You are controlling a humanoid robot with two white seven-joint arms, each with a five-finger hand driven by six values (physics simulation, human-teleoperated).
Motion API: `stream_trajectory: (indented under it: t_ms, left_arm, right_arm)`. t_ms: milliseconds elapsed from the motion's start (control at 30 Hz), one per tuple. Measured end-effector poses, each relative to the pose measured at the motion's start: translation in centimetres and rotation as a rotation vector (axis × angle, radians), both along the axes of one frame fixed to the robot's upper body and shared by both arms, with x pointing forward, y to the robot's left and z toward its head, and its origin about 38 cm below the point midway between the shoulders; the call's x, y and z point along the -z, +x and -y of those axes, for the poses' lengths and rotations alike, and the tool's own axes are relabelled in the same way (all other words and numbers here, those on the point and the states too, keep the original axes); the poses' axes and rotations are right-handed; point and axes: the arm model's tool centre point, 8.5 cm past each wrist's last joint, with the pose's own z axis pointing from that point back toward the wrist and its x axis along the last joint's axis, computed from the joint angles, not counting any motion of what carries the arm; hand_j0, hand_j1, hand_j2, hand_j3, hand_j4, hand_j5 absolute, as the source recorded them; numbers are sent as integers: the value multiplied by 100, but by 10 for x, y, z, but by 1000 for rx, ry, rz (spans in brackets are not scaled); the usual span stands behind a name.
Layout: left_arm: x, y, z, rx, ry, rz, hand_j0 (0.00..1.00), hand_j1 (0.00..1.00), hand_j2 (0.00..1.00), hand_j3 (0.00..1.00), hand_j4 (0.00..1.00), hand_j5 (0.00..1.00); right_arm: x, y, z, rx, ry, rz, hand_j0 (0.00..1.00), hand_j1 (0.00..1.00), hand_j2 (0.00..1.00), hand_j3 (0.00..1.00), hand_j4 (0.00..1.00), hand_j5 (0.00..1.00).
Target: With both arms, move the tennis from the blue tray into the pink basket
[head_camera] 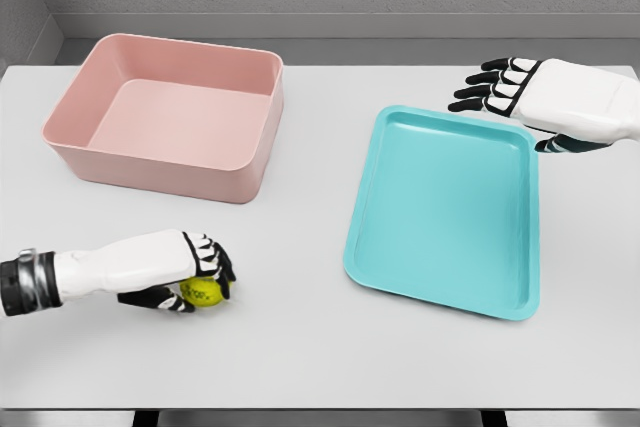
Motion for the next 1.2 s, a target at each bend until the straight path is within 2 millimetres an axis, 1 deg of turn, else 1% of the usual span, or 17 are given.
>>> stream_trajectory:
  t_ms: [67, 233, 300, 333, 433, 500, 700, 800, 833, 967, 1067, 1200]
  left_arm:
    - [-5, 2, -5, -4, 16, 11, 42, 42, 42, 42, 42, 42]
    - [-17, 9, -17, -15, 56, 43, 30, 30, 30, 30, 30, 30]
    - [-24, 12, -21, -19, 71, 59, 27, 27, 27, 27, 27, 27]
    - [-26, 13, -23, -21, 78, 65, 23, 23, 23, 23, 23, 23]
    - [-39, 19, -30, -29, 99, 98, 16, 16, 16, 16, 16, 16]
    - [-47, 22, -35, -36, 111, 114, 15, 15, 15, 15, 15, 15]
    - [-83, 33, -51, -63, 146, 192, 15, 15, 15, 15, 15, 15]
    - [-104, 39, -58, -79, 147, 234, 14, 14, 14, 14, 14, 14]
    - [-112, 41, -58, -83, 143, 252, 13, 13, 13, 13, 13, 13]
    - [-138, 50, -60, -94, 132, 318, 12, 12, 12, 12, 12, 12]
    - [-149, 56, -60, -102, 125, 348, 13, 13, 13, 13, 13, 13]
    - [-164, 66, -52, -98, 97, 405, 13, 13, 13, 13, 13, 13]
  right_arm:
    - [0, 0, 0, 0, 0, 0, 100, 100, 100, 100, 100, 100]
    - [0, 0, 0, 0, 0, 0, 100, 100, 100, 100, 100, 100]
    - [0, 0, 0, 0, 0, 0, 100, 100, 100, 100, 100, 100]
    - [0, 0, 0, 0, 0, 0, 100, 100, 100, 100, 100, 100]
    - [-1, 0, 0, 0, 0, 2, 100, 100, 100, 100, 100, 100]
    - [0, 0, 0, 0, 0, 0, 100, 100, 100, 100, 100, 100]
    - [0, 0, 0, 0, 0, 0, 100, 100, 100, 100, 100, 100]
    - [0, 0, 0, 0, 0, 0, 100, 100, 100, 100, 100, 100]
    - [0, 0, 0, 0, 0, 0, 100, 100, 100, 100, 100, 100]
    - [0, 0, 0, 0, 0, 0, 100, 100, 100, 100, 100, 100]
    - [-1, 0, 0, 0, 0, 2, 100, 100, 100, 100, 100, 100]
    - [0, 0, 0, 0, 0, 0, 100, 100, 100, 100, 100, 100]
